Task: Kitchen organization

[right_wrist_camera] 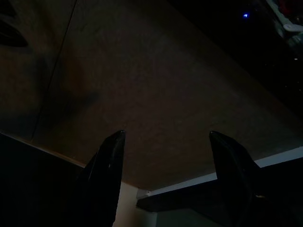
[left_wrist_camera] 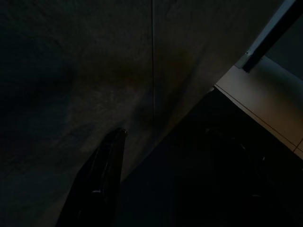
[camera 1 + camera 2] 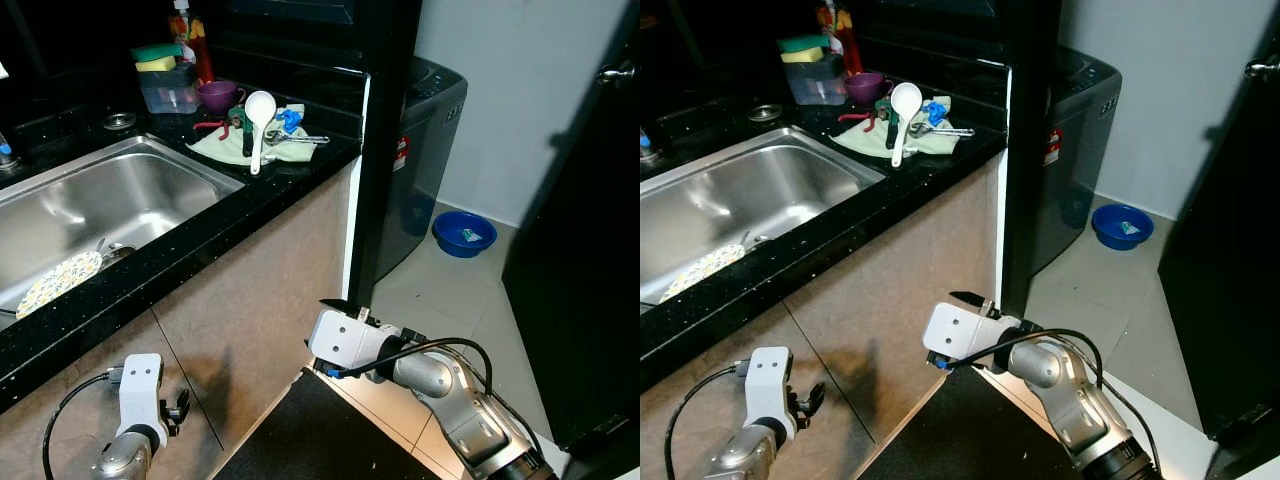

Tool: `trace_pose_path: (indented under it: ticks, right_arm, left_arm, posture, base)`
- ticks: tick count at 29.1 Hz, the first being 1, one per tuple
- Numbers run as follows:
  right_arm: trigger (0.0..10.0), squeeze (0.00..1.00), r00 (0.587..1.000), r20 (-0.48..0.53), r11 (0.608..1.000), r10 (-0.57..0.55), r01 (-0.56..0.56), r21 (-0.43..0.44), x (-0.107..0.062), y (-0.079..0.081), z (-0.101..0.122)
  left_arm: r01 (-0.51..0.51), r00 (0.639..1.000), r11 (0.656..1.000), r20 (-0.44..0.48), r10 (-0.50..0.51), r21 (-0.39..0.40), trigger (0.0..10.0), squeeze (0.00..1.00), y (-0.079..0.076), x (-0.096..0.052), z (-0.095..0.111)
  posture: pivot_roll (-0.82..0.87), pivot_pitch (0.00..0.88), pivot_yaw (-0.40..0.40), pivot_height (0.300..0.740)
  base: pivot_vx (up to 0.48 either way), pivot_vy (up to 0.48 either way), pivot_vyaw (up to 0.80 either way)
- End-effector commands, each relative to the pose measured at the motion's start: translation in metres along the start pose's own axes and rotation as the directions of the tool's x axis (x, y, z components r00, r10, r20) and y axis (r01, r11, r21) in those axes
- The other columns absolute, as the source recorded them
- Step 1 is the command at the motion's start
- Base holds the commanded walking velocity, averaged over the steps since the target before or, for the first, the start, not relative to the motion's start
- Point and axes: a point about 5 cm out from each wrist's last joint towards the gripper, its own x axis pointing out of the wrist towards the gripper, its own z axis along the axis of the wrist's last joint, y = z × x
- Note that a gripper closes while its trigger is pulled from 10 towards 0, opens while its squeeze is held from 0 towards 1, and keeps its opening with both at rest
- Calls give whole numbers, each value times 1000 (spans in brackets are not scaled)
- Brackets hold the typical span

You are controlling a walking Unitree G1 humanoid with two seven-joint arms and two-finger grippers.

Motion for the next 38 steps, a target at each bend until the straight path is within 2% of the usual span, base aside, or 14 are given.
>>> trace_pose_path:
  ticks: [1, 38]
  right_arm:
    - [10000, 0, 1000, -3, 1000, 4, -4, 12, 0, 0, -2]
    - [10000, 0, 1000, 0, 1000, 4, -4, 14, 1, 0, -1]
  left_arm:
    - [-5, 1000, 1000, -18, 5, 2, 10000, 0, 1, 0, -4]
    - [-6, 1000, 1000, -7, 6, 5, 10000, 0, 1, 0, 0]
  posture:
    - [-29, 0, 26, 740]
    - [-29, 0, 30, 740]
  base:
    - [0, 0, 0]
    - [0, 0, 0]
